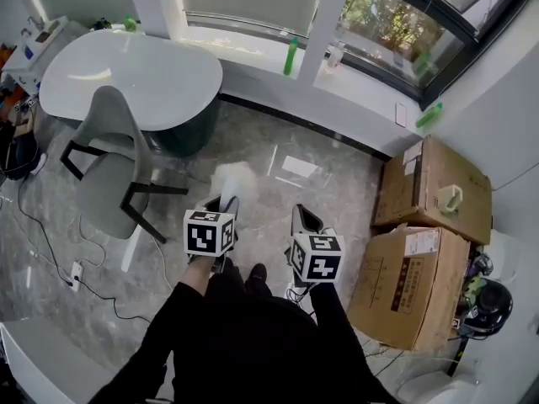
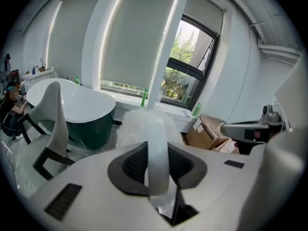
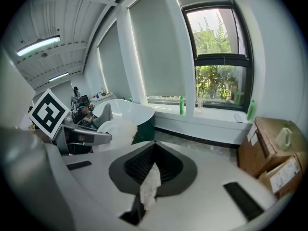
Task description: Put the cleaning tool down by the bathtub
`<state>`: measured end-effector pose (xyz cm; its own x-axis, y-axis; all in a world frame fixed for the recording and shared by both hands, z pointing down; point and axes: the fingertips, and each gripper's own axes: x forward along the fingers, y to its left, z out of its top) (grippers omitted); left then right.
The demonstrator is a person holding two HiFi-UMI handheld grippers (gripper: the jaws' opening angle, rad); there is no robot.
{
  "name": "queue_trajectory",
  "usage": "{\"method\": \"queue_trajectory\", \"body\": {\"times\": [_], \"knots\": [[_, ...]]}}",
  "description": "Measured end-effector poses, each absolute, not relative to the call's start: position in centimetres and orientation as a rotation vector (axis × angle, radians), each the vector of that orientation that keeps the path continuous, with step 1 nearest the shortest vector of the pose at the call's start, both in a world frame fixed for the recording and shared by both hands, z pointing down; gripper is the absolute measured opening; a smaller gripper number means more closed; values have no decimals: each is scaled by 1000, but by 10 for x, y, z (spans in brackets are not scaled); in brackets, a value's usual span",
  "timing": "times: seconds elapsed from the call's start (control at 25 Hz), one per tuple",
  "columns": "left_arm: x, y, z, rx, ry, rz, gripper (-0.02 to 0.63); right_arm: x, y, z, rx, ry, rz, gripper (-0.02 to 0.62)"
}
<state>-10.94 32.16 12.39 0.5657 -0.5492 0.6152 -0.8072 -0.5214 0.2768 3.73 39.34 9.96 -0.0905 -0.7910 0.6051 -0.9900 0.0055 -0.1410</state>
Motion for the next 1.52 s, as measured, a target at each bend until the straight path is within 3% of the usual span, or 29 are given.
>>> {"method": "queue_trajectory", "body": {"times": [0.76, 1.52], "knots": [[-79, 286, 120, 2267, -1111, 627, 95, 78, 378, 115, 1852, -1895, 822, 0], [-56, 84, 170, 2181, -1060, 680, 95, 112, 180, 157, 1780, -1769, 921, 0]]}}
